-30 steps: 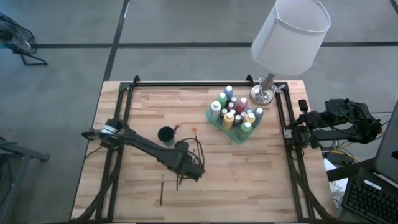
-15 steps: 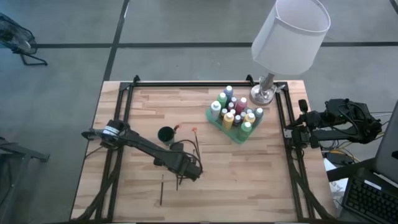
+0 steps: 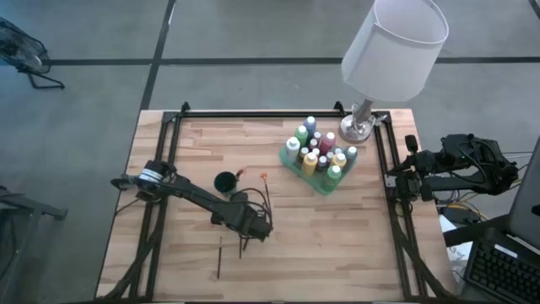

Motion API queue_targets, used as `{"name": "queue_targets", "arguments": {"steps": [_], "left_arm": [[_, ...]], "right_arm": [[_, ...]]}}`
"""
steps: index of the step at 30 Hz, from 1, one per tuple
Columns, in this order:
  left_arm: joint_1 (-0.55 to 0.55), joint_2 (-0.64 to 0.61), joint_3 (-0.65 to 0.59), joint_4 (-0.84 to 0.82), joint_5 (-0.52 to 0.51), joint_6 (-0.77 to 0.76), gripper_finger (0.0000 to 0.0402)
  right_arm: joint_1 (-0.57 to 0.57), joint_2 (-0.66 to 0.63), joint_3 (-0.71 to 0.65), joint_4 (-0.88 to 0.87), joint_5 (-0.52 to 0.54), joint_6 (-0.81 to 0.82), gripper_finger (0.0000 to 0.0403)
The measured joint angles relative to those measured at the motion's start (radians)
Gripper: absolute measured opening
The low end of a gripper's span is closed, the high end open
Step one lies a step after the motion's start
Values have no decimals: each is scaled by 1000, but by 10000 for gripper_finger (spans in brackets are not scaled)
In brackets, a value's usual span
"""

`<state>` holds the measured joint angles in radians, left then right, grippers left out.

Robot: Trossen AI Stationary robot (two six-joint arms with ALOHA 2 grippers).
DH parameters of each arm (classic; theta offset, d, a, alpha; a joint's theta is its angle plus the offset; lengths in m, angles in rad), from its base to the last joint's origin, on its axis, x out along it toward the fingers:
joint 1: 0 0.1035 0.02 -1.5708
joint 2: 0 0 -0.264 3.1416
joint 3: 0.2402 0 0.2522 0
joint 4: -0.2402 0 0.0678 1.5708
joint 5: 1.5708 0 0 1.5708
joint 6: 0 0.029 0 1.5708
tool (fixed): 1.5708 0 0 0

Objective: Pick & Place Paint Supplies
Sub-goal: Put the orange paint brush into the green cup

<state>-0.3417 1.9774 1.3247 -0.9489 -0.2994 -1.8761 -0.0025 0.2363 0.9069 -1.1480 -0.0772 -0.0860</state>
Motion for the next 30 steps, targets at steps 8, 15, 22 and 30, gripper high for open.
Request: {"name": "queue_targets", "arguments": {"steps": [8, 15, 22, 30], "left_arm": [[11, -2, -18, 10, -31, -28, 140], [26, 0, -20, 3, -43, -35, 140], [28, 1, -21, -8, -49, -37, 140], [30, 2, -21, -13, -15, -29, 140]], "right_arm": [[0, 0, 0, 0, 0, 0, 8], [0, 0, 0, 0, 0, 0, 8], [0, 0, 0, 0, 0, 0, 8], [0, 0, 0, 0, 0, 0, 8]]}}
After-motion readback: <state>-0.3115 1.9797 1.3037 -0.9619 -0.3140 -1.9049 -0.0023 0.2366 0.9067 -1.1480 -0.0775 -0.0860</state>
